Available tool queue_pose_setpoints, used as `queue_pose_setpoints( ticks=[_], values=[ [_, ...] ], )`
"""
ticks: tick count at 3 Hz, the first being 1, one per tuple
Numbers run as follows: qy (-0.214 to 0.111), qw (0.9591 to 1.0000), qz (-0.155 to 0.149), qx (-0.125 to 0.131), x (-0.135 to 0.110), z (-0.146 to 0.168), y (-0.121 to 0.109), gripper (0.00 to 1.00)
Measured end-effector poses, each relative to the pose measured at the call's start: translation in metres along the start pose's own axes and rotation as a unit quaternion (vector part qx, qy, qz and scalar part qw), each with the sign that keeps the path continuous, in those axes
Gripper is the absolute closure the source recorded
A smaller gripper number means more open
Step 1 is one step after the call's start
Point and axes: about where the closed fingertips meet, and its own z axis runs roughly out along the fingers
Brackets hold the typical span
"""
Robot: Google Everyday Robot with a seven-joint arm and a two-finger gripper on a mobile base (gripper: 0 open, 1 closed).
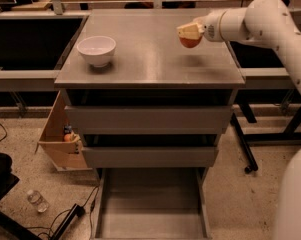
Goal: Pick apple from bottom drawer and place on counter
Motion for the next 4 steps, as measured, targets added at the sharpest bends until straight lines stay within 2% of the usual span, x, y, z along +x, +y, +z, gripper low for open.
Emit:
queue_pose_setpoints(
  ticks=[1, 2, 4],
  values=[
    [0.024, 0.9995, 0.013, 0.014, 0.031, 0.027, -0.010, 1.00],
    [0.039, 0.9988, 0.025, 0.016, 0.052, 0.047, -0.012, 0.96],
    [0.039, 0.9988, 0.025, 0.016, 0.048, 0.045, -0.012, 0.50]
  ],
)
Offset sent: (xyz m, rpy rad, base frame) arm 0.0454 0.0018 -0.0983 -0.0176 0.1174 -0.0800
